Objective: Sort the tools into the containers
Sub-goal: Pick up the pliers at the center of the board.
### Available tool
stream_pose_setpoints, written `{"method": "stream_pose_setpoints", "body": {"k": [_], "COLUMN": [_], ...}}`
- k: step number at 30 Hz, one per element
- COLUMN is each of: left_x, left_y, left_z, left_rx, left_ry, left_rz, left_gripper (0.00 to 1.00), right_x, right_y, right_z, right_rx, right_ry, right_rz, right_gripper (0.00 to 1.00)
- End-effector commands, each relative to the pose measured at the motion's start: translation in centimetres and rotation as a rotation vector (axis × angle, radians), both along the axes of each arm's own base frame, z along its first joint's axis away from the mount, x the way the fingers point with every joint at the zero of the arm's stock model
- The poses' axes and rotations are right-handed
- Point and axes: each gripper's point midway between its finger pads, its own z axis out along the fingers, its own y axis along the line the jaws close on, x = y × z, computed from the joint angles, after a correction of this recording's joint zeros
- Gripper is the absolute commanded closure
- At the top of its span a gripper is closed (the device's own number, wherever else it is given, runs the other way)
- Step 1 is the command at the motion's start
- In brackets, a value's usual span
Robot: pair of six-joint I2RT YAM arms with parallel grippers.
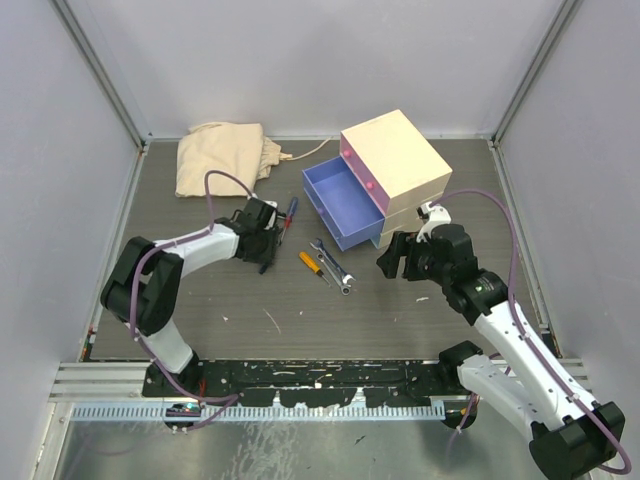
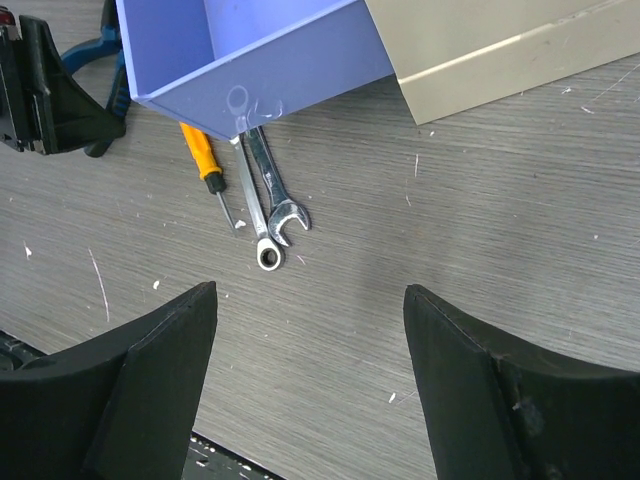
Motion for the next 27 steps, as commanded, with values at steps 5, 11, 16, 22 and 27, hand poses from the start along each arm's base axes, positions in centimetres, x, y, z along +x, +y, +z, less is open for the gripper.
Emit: {"method": "stream_pose_setpoints", "body": {"k": [5,11,16,22,27], "left_x": [-1.3,-1.6,-2.4,-3.7,-4.7], "left_y": [0.7,0.0,-0.5,-0.4,-0.6], "left_z": [-1.3,0.1,2.5,6.3,10.9], "left_rx": [0.050,-0.006,-0.074,-0.158,-0.258], "left_ry": [0.039,0.019,-0.012,-0.085,-0.178], "left_rz": [0.015,0.000,-0.010,0.001,-0.005], "left_gripper": [0.82,0.93,0.94,0.98,1.00], "right_x": [0.9,0.9,1.0,1.4,1.7], "right_y": [0.7,0.7,0.7,0.3,-0.4], "right_z": [1.5,1.5,1.5,2.3,3.4], "right_rx": [0.044,0.045,0.043,0.051,0.070], "right_ry": [-0.047,-0.051,-0.049,-0.075,-0.119], "right_rz": [0.008,0.005,0.000,-0.034,-0.093], "right_gripper": [0.21,0.21,0.21,0.21,0.21]}}
